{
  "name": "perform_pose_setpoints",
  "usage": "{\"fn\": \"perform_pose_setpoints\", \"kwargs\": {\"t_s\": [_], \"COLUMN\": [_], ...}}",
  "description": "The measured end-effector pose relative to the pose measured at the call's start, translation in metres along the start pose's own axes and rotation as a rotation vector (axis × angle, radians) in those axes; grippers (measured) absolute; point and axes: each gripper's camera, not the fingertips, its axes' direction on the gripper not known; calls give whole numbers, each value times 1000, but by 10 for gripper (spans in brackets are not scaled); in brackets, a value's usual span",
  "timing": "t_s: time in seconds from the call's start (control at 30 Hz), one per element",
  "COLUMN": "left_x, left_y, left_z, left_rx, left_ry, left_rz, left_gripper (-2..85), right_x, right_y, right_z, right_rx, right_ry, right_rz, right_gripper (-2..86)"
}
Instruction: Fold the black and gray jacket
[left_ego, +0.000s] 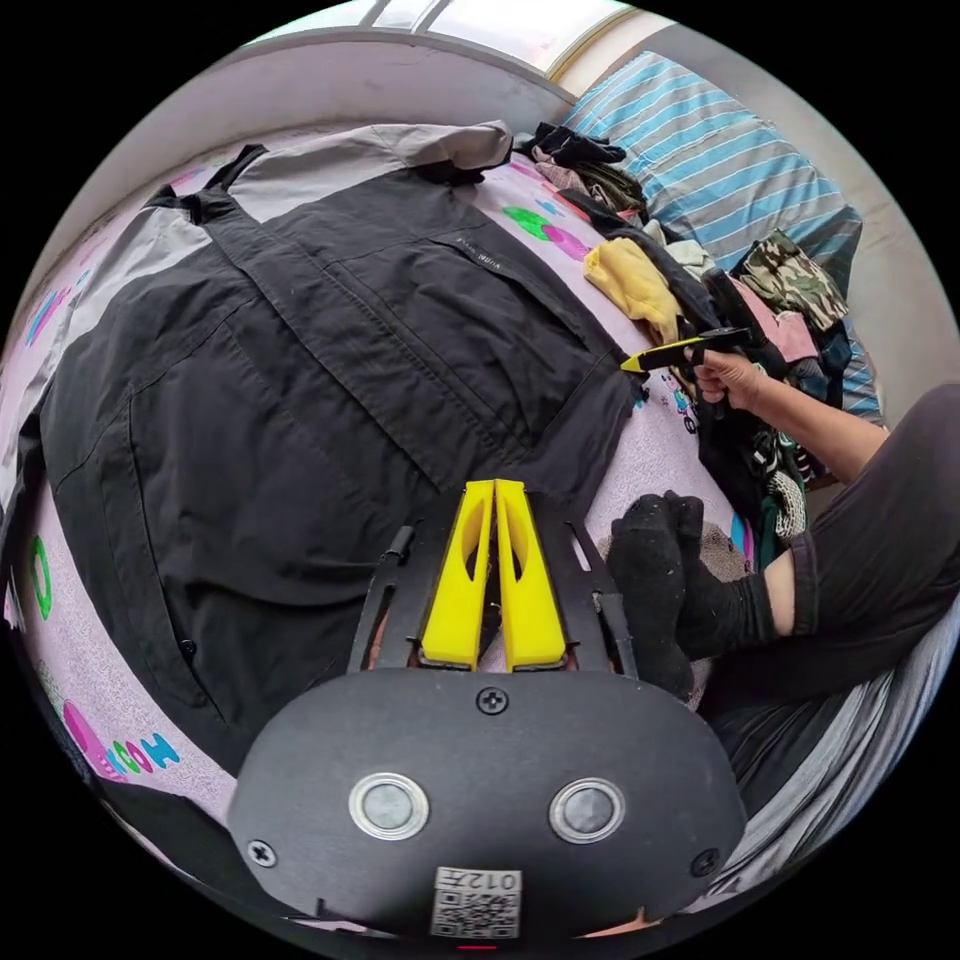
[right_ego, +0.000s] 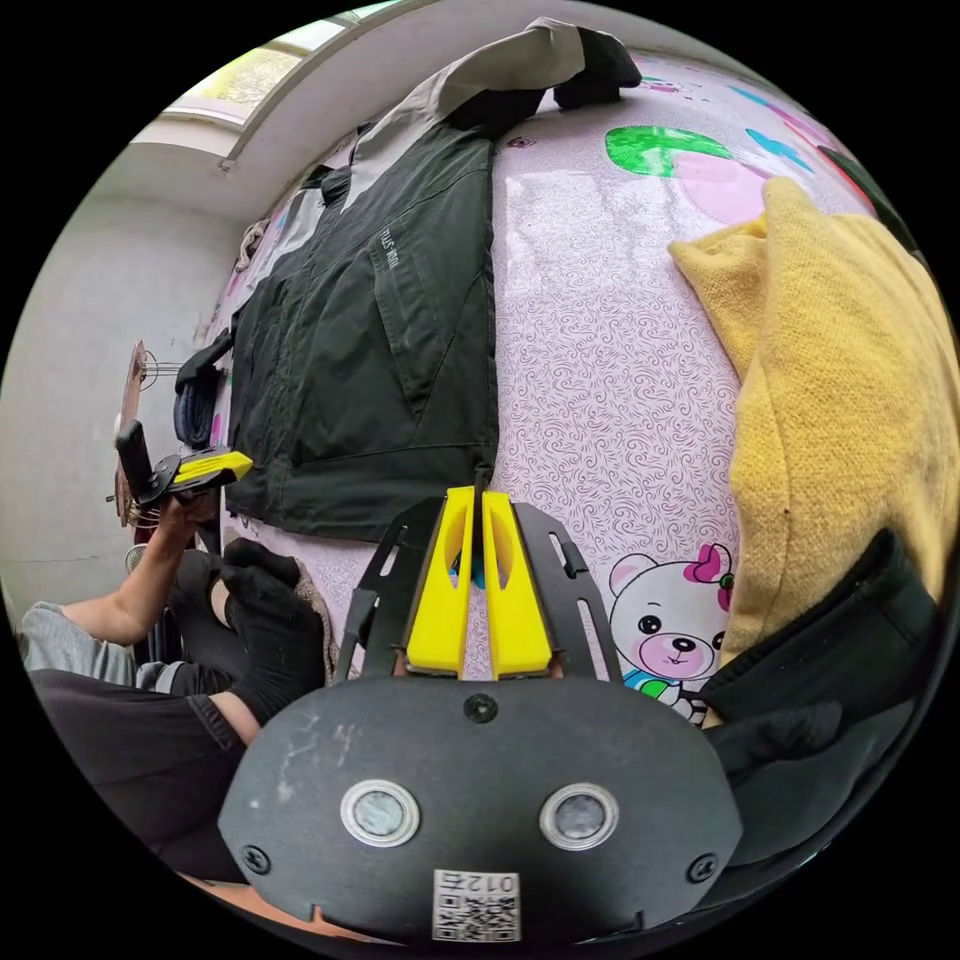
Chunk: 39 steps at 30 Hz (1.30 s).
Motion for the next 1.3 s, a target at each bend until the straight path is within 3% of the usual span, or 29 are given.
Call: {"fn": "perform_pose_setpoints", "kwargs": {"t_s": [0.17, 0.53, 0.7, 0.87, 0.97, 1.1, 1.3], "left_x": [11, 22, -16, -52, -86, -107, -112], "left_y": [3, 10, -18, -58, -79, -89, -84], "left_z": [36, 27, -1, -1, 3, 17, 9], "left_rx": [-130, -59, 87, 123, 133, 66, 120], "left_ry": [-77, -122, -85, -168, -124, -120, -117], "left_rz": [28, 17, -69, -141, -218, -200, -201], "left_gripper": [0, 0, 3, 4, 3, 1, 1], "right_x": [-18, -31, -24, -4, 3, 16, 55], "right_y": [-1, -4, -8, -16, -22, -30, -40], "right_z": [-5, -8, -7, -1, 4, 13, 32], "right_rx": [-6, 8, 18, 16, 12, 10, 25], "right_ry": [9, 10, -4, -47, -37, -36, -77], "right_rz": [-6, 18, 36, 50, 40, 32, 61], "right_gripper": [-9, -10, -9, -10, -9, -9, -8]}}
